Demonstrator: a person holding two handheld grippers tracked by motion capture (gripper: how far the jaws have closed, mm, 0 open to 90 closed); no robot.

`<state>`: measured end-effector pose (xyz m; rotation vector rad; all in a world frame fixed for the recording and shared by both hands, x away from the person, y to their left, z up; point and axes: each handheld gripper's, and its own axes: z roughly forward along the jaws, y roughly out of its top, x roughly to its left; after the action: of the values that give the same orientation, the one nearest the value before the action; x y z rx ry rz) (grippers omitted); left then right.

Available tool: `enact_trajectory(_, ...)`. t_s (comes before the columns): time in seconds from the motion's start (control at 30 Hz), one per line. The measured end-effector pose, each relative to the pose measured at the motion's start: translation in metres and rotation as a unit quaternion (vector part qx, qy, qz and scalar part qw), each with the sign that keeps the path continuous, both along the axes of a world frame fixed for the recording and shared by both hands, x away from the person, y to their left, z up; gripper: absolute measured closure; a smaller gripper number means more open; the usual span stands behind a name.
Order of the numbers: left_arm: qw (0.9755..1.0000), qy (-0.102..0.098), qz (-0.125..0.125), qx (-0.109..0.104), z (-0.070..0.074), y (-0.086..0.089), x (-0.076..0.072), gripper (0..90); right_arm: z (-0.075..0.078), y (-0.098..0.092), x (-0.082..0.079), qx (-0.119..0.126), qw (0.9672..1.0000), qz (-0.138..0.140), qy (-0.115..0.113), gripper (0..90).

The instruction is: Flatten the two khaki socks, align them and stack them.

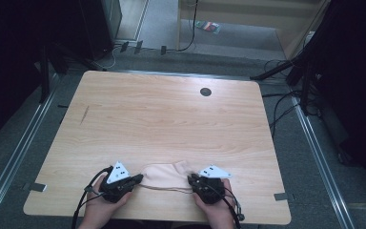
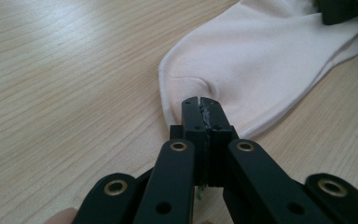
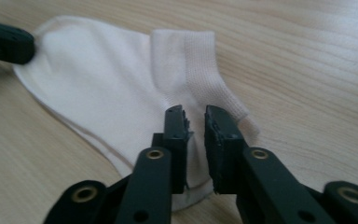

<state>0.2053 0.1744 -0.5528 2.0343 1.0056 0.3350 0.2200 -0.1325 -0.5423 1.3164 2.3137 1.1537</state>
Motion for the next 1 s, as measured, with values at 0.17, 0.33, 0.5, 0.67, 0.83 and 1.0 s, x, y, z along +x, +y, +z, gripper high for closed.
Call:
enact_trajectory(0.17, 0.9976, -0.017, -0.012, -0.066, 0.01, 0.005, -0.005, 84.9, 0.015, -0.017, -0.009, 0.043, 0.9987, -0.021, -0.02, 77.2)
enact_trajectory(0.33, 0.9988, -0.018, -0.02, -0.039, 0.007, 0.0, -0.003, 87.7, 0.009, -0.015, -0.012, 0.035, 0.9993, -0.014, 0.009, 75.3)
enact_trajectory(0.5, 0.9997, 0.004, -0.015, -0.019, -0.001, -0.003, 0.001, 89.7, 0.007, -0.002, -0.017, 0.01, 0.9999, 0.013, 0.003, 80.2)
enact_trajectory(0.67, 0.9997, 0.014, -0.009, -0.021, -0.001, -0.002, 0.002, 90.0, -0.001, 0.002, -0.013, -0.013, 0.9997, 0.018, 0.014, 86.4)
enact_trajectory(0.83, 0.9997, 0.012, -0.003, -0.02, -0.001, -0.002, 0.003, 90.0, 0.0, 0.009, -0.008, -0.029, 0.9994, 0.019, -0.008, 89.8)
enact_trajectory(1.0, 0.9998, 0.009, -0.002, -0.018, -0.001, -0.002, 0.002, 90.0, 0.013, 0.009, -0.008, -0.009, 0.9994, 0.021, -0.026, 89.6)
